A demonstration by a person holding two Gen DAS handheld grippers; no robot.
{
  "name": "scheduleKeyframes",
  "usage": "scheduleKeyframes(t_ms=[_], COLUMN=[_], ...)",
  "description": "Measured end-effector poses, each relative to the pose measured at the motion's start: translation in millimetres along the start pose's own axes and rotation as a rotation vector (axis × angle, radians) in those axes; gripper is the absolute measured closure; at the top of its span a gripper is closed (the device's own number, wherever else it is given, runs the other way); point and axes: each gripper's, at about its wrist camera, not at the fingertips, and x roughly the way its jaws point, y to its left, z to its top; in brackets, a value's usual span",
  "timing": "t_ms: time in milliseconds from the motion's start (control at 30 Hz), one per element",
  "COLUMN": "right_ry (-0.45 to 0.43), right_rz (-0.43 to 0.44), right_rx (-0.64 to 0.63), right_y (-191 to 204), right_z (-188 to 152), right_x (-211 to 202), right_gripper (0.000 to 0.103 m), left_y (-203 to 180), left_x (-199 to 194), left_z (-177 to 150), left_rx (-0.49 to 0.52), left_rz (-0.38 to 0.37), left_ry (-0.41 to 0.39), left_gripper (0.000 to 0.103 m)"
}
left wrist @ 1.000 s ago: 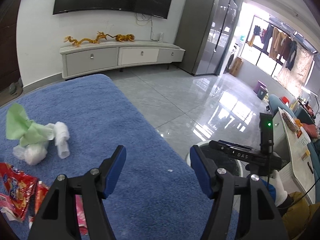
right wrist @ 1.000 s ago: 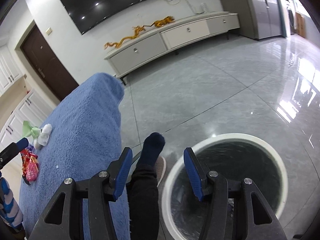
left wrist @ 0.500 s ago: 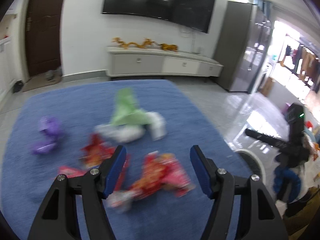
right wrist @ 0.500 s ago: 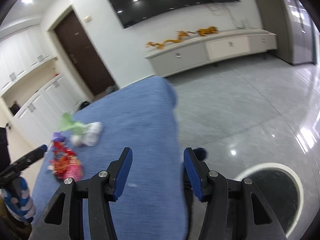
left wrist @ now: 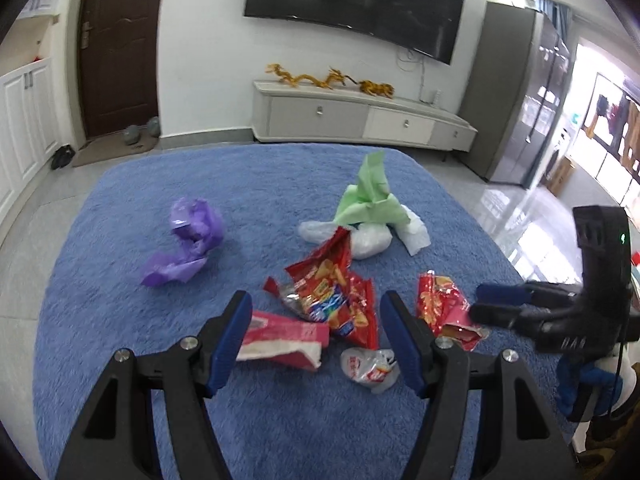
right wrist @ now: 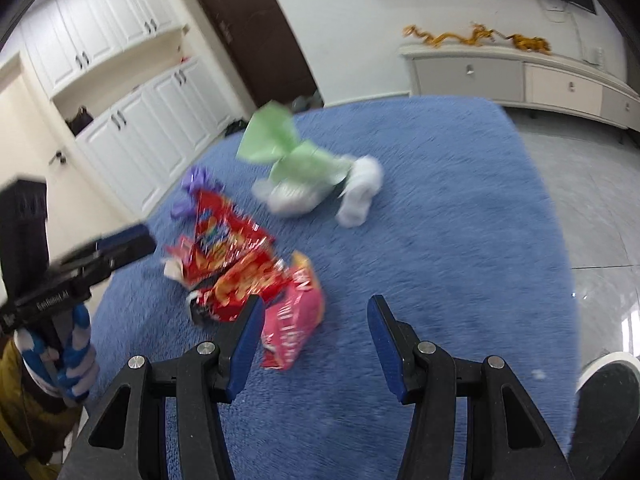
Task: Collect trash
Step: 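Grasp a red snack wrapper with the left tool while the right tool grasps the pink NB bag, then carry both wrappers to the bin and open both tools to drop them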
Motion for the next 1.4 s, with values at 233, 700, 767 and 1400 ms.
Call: scheduleKeyframes(t_ms=[233,700,767,1400], right_ry=[0.048,0.042,0.026,-0.211], right_rz=[-0.019,-0.06,-0.061,-0.075], right_rx=[-0.041,-0.123,-0.112,-0.052], right_y=[8.1,13.6,10.5,13.5], right_z=[-4.2,0.6,-1.6,-13.8], right_x=[18.7,31.3,23.7,-92.6], right_gripper=[0.052,0.065,0.065,0.065], left_y=[-2.8,-9.3,-12.3,-26.9], left_x=[38.5,67.3,62.0,-43.2], left_z=[13.4,19.8,20.8,42.3], left_rx=[-0.007,-0.014,-0.007,-0.014], left_rz=[-0.015,-0.004,0.005,0.033], left_ry=[0.051,0.097,0.08,-0.104], left_gripper=[0.038,0.088,0.091,0.093])
